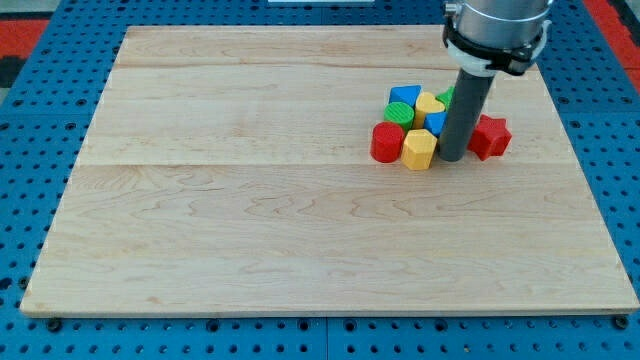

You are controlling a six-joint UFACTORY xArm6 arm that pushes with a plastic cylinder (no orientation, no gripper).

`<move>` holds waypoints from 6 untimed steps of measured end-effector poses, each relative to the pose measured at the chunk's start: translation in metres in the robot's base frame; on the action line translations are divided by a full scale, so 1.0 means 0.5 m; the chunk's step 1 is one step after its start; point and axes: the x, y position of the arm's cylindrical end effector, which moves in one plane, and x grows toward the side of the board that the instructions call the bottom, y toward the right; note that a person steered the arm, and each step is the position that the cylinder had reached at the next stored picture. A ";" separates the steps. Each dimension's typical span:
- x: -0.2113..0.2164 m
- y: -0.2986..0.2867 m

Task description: Separate the green circle from the group of blocks

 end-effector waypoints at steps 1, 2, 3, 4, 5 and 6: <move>-0.014 -0.007; -0.024 -0.042; -0.050 -0.042; -0.067 -0.092; -0.139 -0.129; -0.221 -0.172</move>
